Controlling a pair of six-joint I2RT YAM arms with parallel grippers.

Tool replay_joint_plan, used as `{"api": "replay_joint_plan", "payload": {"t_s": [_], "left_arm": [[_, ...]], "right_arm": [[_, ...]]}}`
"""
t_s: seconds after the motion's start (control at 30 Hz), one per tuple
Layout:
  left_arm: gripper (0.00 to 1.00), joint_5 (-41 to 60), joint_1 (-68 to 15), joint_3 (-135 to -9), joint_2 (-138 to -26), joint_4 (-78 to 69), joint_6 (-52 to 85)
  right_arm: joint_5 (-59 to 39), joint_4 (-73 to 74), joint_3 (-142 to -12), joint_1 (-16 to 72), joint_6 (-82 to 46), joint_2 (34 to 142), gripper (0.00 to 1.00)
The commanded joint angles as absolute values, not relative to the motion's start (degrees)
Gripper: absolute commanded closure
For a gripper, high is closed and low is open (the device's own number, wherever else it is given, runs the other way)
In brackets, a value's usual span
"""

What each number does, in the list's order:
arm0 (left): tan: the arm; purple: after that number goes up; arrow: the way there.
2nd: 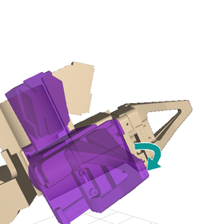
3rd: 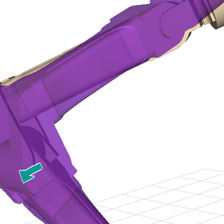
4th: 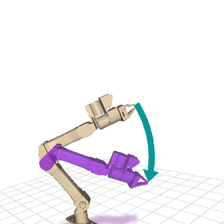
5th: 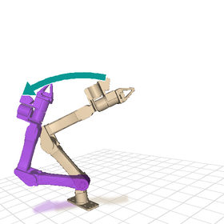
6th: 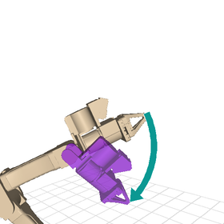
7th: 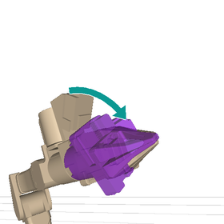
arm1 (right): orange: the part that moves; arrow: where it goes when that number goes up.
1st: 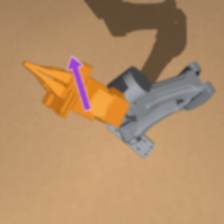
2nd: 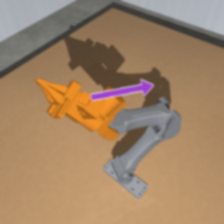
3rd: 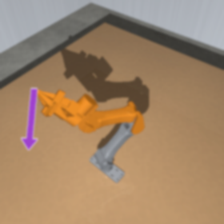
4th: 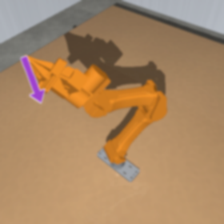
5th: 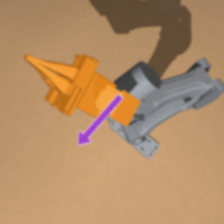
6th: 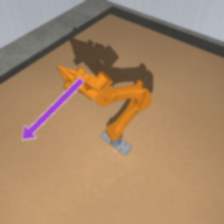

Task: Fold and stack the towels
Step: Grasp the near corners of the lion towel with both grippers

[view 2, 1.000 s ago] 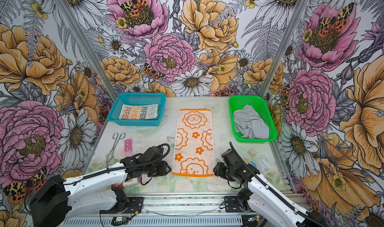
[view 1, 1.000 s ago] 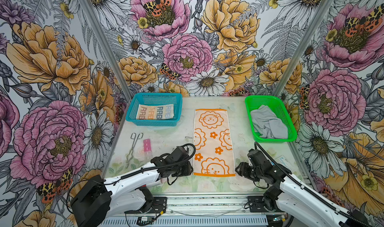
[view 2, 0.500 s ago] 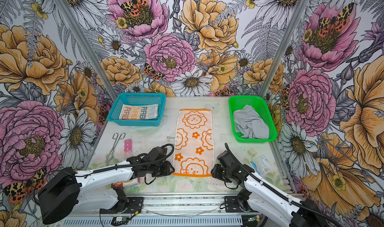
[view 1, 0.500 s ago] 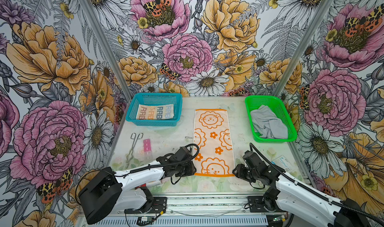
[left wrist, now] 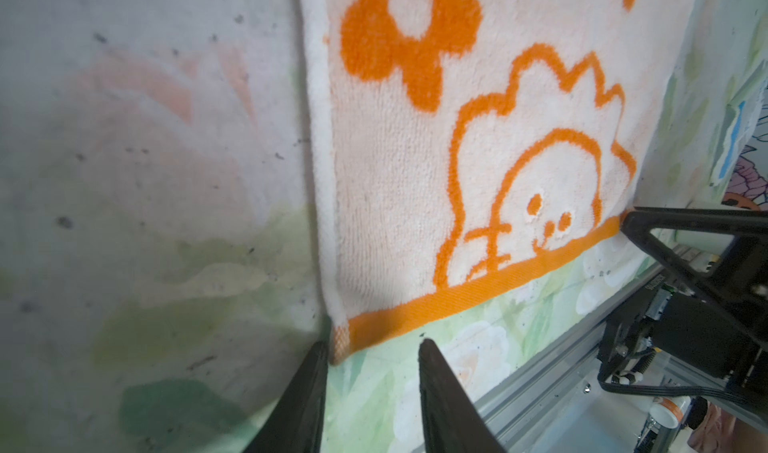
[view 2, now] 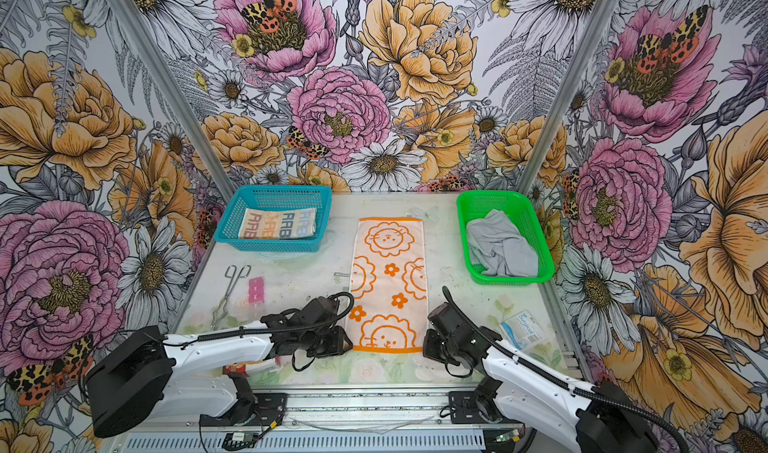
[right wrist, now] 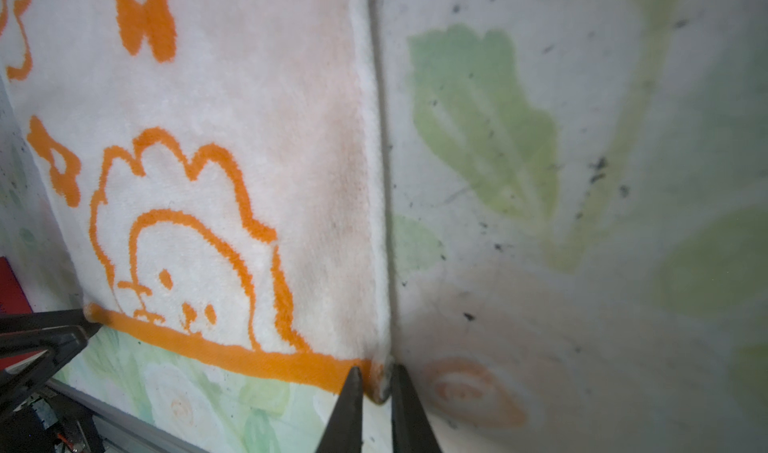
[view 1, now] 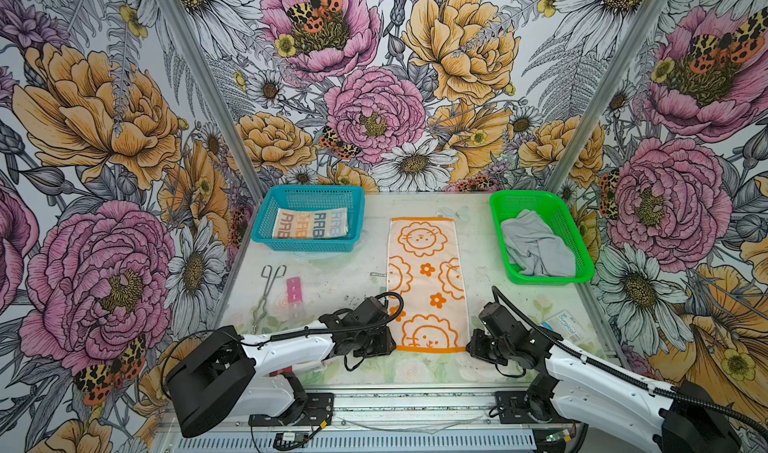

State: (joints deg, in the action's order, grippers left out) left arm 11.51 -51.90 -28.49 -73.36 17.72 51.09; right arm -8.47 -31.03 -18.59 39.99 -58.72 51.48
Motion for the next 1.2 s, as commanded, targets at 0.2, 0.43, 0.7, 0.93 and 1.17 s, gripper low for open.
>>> {"api": "replay_joint_plan", "payload": {"t_s": [0.2,0.43,0.7,0.93,1.17], "left_arm": [[0.62,11.65,-52.43,-27.95,-75.32,16.67,51.97],[0.79,10.27,-52.42,-27.36,-75.67,15.53,53.02],[1.0,9.95,-52.38,-26.17,-73.5,15.7,53.85],[1.0,10.07,-52.12,-23.21,-67.65,19.15,53.8],[0.66,9.6,-51.27,-21.98,-66.94,18.72,53.97]], "right_arm": [[-6.64,-31.38,-19.6,40.52,-58.71,52.5,0.95],[-6.64,-31.46,-19.95,40.52,-58.37,53.13,1.0],[-7.69,-31.56,-19.56,40.5,-58.18,52.33,1.0],[-8.56,-31.73,-17.59,40.61,-58.54,50.5,1.0],[-9.0,-32.16,-18.18,40.61,-58.44,51.97,1.0]]}}
